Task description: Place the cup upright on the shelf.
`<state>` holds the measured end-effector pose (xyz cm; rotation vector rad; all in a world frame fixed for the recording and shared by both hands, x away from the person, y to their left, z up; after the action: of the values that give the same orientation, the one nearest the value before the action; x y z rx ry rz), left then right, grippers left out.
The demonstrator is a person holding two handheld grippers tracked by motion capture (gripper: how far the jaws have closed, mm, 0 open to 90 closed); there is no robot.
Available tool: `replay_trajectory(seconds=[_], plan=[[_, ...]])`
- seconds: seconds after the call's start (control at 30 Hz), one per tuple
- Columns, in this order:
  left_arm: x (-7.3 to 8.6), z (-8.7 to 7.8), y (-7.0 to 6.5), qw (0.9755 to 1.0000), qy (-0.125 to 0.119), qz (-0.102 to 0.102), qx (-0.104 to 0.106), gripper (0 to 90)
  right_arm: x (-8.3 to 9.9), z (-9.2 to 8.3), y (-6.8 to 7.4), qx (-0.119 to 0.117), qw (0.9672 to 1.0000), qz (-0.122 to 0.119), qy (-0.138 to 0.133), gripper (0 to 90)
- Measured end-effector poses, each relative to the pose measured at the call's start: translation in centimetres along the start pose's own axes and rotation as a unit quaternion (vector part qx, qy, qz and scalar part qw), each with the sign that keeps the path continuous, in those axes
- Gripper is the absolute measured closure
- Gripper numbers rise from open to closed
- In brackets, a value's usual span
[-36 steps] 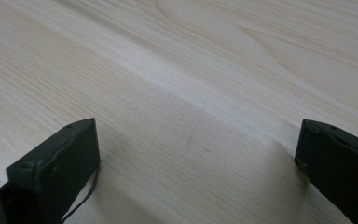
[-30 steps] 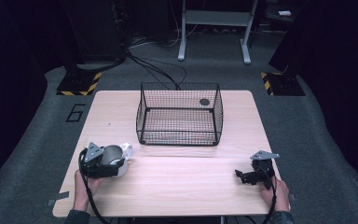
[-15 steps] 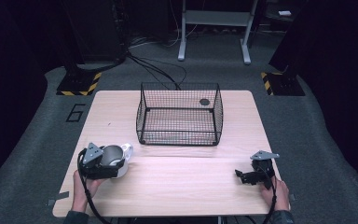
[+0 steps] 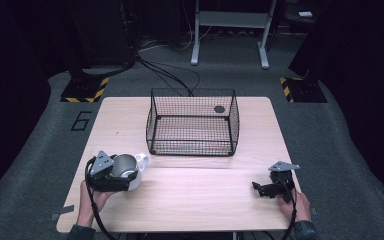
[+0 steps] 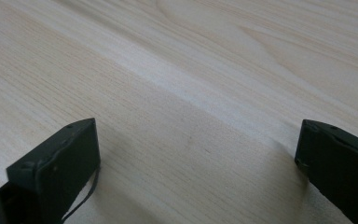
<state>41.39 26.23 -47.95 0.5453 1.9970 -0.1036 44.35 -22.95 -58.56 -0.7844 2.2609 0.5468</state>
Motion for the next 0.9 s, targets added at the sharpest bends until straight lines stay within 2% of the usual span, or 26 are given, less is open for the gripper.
replay_trajectory(seconds=[0.3, 0.5, 0.73, 0.9], plan=[[-1.1, -0.1, -0.9, 0.9997, -0.010, 0.004, 0.022, 6.3, -0.1, 0.1, 0.0, -0.004, 1.0000, -0.005, 0.000, 0.0], [-1.6, -0.2, -1.7, 0.9993, -0.006, 0.017, 0.032, 6.3, -0.1, 0.1, -0.1, -0.005, 1.0000, -0.009, 0.001, 0.0], [-3.0, -0.2, -2.5, 0.9988, -0.015, 0.026, 0.039, 6.3, -0.1, 0.1, -0.1, -0.005, 0.9999, -0.009, 0.001, 0.0], [-3.9, 0.1, -3.3, 0.9978, -0.015, 0.036, 0.053, 6.3, -0.1, 0.1, -0.1, -0.005, 1.0000, -0.009, 0.001, 0.0]])
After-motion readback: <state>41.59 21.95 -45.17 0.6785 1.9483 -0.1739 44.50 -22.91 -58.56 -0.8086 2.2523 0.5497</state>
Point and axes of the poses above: each handheld gripper's, and its own axes: z roughly forward along the jaws, x roughly out of its underside, y roughly to its left, the point moved 8 cm from there along z, roughly forward along the jaws, and after that the axes turned 13 degrees about -x, right-handed, at the moved point
